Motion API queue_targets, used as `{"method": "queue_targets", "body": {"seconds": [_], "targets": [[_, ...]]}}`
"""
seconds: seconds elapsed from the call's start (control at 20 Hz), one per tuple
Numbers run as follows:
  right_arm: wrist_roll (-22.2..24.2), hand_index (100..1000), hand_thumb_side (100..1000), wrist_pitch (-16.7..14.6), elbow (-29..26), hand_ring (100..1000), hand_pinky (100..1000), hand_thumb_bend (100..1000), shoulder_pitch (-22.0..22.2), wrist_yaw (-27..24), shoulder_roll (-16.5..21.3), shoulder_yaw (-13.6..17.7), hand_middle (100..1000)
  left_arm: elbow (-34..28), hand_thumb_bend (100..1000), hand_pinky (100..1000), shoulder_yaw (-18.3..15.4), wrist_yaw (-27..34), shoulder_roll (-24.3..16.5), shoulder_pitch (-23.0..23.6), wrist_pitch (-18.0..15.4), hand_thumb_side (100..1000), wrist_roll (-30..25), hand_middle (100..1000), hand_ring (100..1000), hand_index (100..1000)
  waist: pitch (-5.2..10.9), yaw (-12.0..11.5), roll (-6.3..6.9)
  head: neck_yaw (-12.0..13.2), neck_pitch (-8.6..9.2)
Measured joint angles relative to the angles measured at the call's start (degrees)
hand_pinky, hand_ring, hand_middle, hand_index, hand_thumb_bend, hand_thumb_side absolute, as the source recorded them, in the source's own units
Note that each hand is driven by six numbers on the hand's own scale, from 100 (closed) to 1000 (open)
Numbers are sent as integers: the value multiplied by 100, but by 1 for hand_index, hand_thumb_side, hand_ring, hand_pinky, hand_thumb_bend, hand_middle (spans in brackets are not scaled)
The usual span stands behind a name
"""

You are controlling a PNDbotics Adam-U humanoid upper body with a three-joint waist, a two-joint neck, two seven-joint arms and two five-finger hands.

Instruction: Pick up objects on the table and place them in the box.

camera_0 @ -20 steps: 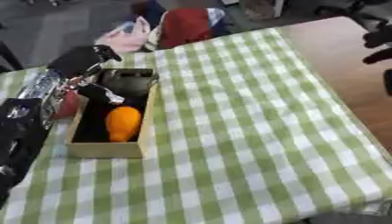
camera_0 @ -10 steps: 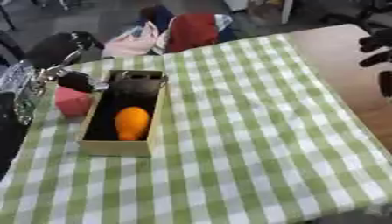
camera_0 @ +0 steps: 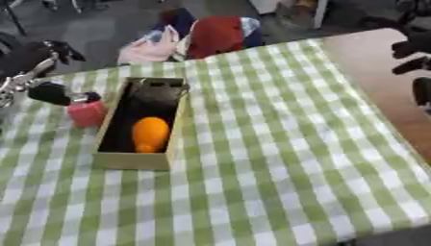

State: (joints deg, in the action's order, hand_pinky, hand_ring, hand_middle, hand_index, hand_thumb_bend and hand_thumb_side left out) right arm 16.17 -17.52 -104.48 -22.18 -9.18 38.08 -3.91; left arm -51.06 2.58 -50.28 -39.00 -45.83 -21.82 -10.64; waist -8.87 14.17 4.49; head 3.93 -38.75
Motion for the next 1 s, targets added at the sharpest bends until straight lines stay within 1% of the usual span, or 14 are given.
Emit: {"method": "queue_targets", "body": {"seconds": [0.1,0.15,0.35,0.55,0.75,1.0], "targets": [[3,878,297,-1,1,881,717,100,0,-1,0,0,719,91,653,698,0,15,-11,1,-1,587,-130,683,671,791,-1,34,0,1,0],[4,878,300,-2,1,881,717,100,0,-1,0,0,719,129,622,695,0,7,-11,1,4,536,-162,682,668,789,-3,50,0,1,0],[24,878,305,-12,1,881,717,100,-3,-1,0,-1,719,326,562,698,-3,-122,-12,0,52,426,-153,691,676,791,-52,125,1,8,1],[42,878,309,-17,1,882,717,100,-14,0,0,-2,719,551,523,702,-49,-234,-12,-5,66,349,-72,694,682,792,-114,241,24,33,6],[56,879,317,-30,-1,882,717,100,-53,4,0,-3,718,677,494,700,-138,-287,-37,-8,121,298,132,688,677,791,-190,348,46,77,40],[66,878,327,-40,-1,883,717,100,-55,28,-1,-3,717,799,493,705,-217,-299,-90,-7,253,310,490,694,682,794,-280,429,108,251,114]]}}
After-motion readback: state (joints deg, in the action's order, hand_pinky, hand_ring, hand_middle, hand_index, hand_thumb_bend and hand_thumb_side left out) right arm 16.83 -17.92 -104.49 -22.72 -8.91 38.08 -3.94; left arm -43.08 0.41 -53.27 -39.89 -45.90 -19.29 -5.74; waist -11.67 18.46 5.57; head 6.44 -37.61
